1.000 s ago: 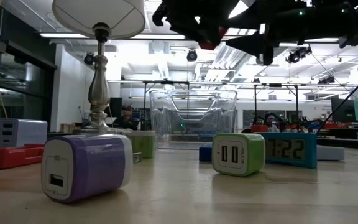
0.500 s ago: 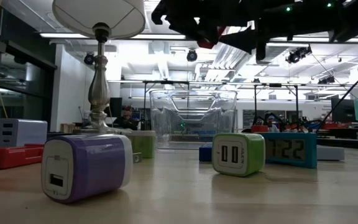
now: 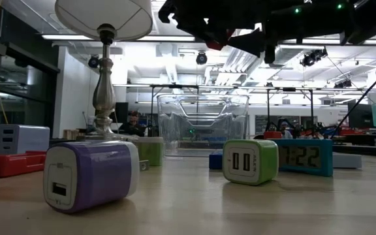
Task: Pick & Place Office items
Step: Put the left red digital clock into the green bin
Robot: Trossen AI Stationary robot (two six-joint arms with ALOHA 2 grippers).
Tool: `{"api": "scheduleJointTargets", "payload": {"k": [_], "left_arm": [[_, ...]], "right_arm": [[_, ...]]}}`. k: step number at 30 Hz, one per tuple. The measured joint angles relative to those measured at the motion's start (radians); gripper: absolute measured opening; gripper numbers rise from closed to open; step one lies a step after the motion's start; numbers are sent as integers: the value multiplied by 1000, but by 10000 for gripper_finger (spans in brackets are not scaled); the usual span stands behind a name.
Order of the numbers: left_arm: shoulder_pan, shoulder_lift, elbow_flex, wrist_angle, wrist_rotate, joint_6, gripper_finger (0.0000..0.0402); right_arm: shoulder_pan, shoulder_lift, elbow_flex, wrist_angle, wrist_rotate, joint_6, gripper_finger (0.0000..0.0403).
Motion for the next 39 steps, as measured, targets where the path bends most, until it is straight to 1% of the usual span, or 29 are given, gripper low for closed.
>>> {"api": "scheduleJointTargets", "payload": {"k": [7,13,22,34,36,39], "left_arm": [[-16,0,0,-28,3,0,158],[-33,2,0,-81,-13,-31,158],[-40,2,0,-79,-25,-33,157],[-40,2,0,-78,-26,-35,158],[-40,2,0,-78,-26,-35,158],[-40,2,0,-78,-26,-35,158]], "right_arm": [[30,-21,0,-15,17,-25,252],[63,-73,0,-58,37,-25,252],[74,-75,0,-109,49,11,252],[74,-75,0,-105,49,12,252],[74,-75,0,-105,49,12,248],[74,-75,0,-105,49,12,229]]}}
